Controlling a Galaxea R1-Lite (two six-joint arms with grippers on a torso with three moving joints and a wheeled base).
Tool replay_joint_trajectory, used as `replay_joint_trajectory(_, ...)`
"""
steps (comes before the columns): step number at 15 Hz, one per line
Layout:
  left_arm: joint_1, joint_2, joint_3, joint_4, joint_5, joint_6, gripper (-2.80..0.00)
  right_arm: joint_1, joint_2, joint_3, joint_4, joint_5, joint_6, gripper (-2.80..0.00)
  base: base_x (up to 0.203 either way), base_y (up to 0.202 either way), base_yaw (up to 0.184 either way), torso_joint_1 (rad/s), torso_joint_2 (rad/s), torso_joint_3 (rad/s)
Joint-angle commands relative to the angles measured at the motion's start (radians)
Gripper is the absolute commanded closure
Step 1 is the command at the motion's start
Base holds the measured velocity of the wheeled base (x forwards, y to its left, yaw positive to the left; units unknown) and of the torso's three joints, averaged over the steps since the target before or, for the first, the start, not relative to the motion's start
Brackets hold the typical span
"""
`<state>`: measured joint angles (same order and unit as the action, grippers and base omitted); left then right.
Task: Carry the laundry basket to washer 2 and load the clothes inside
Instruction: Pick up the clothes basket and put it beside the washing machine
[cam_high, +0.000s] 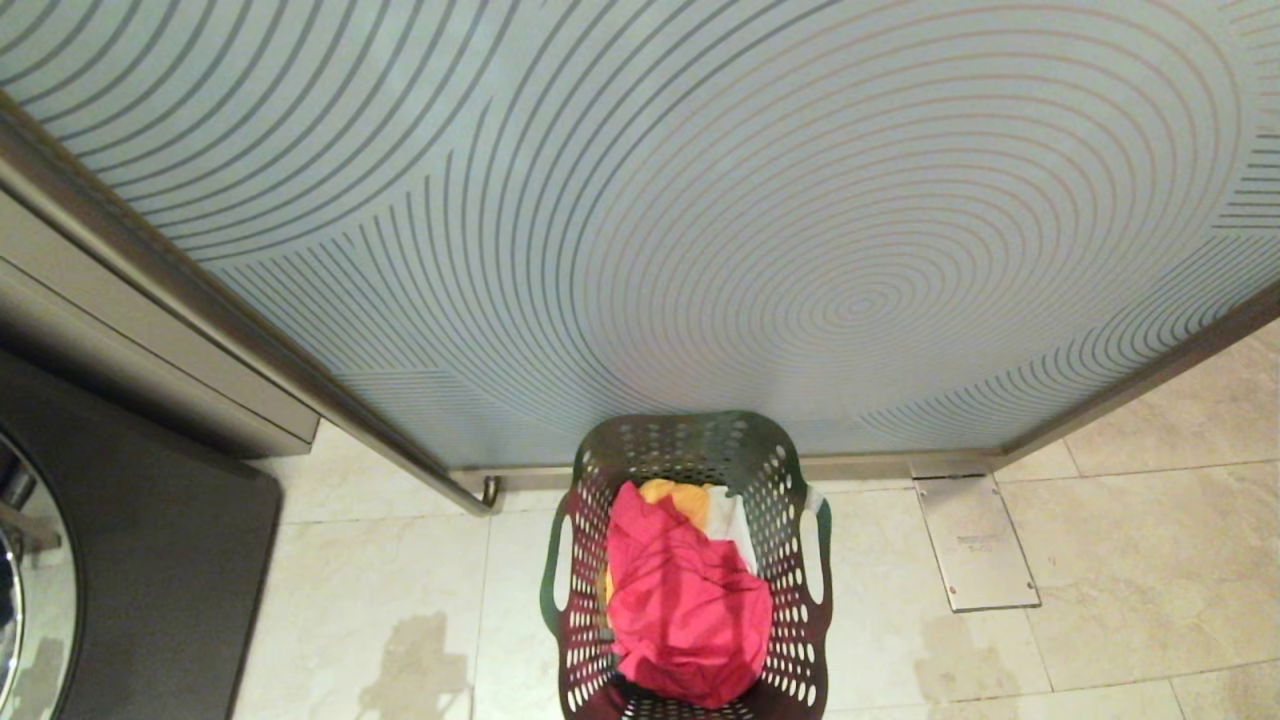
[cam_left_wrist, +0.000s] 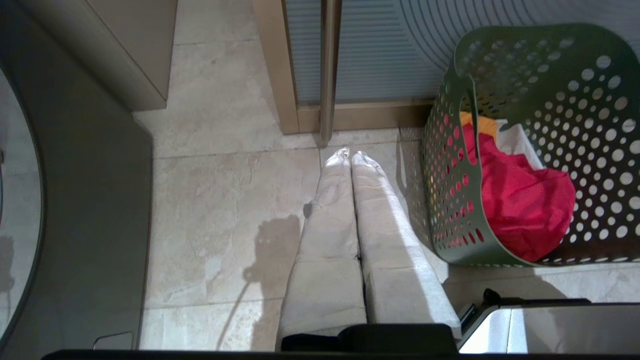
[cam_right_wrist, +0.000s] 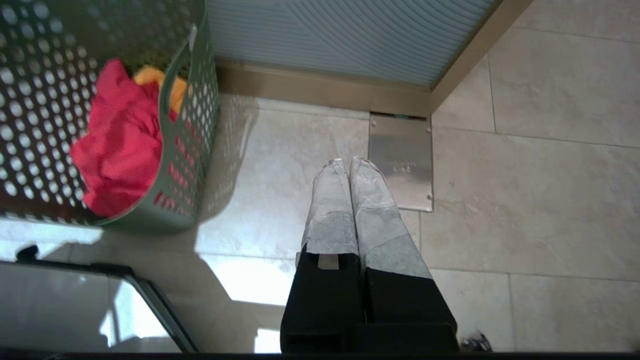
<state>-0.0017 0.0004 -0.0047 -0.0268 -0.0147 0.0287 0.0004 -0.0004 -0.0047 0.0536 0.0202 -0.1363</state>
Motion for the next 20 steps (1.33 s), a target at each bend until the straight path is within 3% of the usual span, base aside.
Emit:
replay_joint_trajectory(1, 0.0, 0.001, -0.05, 0.003, -0.002, 0.001, 0.0, 0.0, 0.007, -0.046, 0.015, -0.003, -0.022, 0.0, 0.0, 0.0, 0.0, 0.0, 0.0, 0.0)
replay_joint_trajectory(3, 0.0, 0.043, -0.237, 0.072, -0.032, -0.004, 0.0, 0.0, 0.057, -0.229, 0.133, -0.003, -0.045, 0.0, 0.0, 0.0, 0.0, 0.0, 0.0, 0.0)
replay_joint_trajectory(4, -0.001, 0.107, -0.366, 0.148, -0.058, -0.019, 0.0, 0.002, 0.119, -0.39, 0.239, 0.014, -0.046, 0.0, 0.0, 0.0, 0.0, 0.0, 0.0, 0.0)
replay_joint_trajectory(6, -0.003, 0.324, -0.528, 0.294, -0.092, -0.051, 0.0, 0.002, 0.33, -0.697, 0.444, 0.111, -0.008, 0.0, 0.0, 0.0, 0.0, 0.0, 0.0, 0.0)
replay_joint_trajectory(8, -0.011, 0.582, -0.61, 0.387, -0.124, -0.071, 0.0, -0.001, 0.615, -0.854, 0.541, 0.208, 0.056, 0.0, 0.0, 0.0, 0.0, 0.0, 0.0, 0.0)
replay_joint_trajectory(10, -0.031, 0.762, -0.603, 0.407, -0.171, -0.086, 0.0, -0.003, 0.855, -0.845, 0.516, 0.272, 0.153, 0.0, 0.0, 0.0, 0.0, 0.0, 0.0, 0.0)
replay_joint_trajectory(11, -0.039, 0.808, -0.544, 0.384, -0.186, -0.092, 0.0, -0.003, 0.954, -0.793, 0.461, 0.3, 0.204, 0.0, 0.0, 0.0, 0.0, 0.0, 0.0, 0.0)
replay_joint_trajectory(13, -0.045, 0.802, -0.446, 0.354, -0.187, -0.098, 0.0, 0.009, 1.082, -0.678, 0.358, 0.352, 0.289, 0.0, 0.0, 0.0, 0.0, 0.0, 0.0, 0.0)
replay_joint_trajectory(14, -0.053, 0.777, -0.403, 0.362, -0.188, -0.099, -2.8, 0.035, 1.123, -0.635, 0.331, 0.391, 0.324, -0.45, 0.0, 0.0, 0.0, 0.0, 0.0, 0.0)
replay_joint_trajectory(15, -0.078, 0.779, -0.395, 0.383, -0.196, -0.098, -2.8, 0.067, 1.147, -0.603, 0.311, 0.413, 0.343, -2.8, 0.0, 0.0, 0.0, 0.0, 0.0, 0.0)
replay_joint_trajectory(18, -0.151, 0.854, -0.381, 0.39, -0.216, -0.091, -2.8, 0.143, 1.201, -0.523, 0.238, 0.424, 0.385, -2.8, 0.0, 0.0, 0.0, 0.0, 0.0, 0.0)
replay_joint_trajectory(20, -0.171, 0.912, -0.381, 0.391, -0.212, -0.084, -2.8, 0.161, 1.263, -0.465, 0.118, 0.423, 0.378, -2.8, 0.0, 0.0, 0.0, 0.0, 0.0, 0.0)
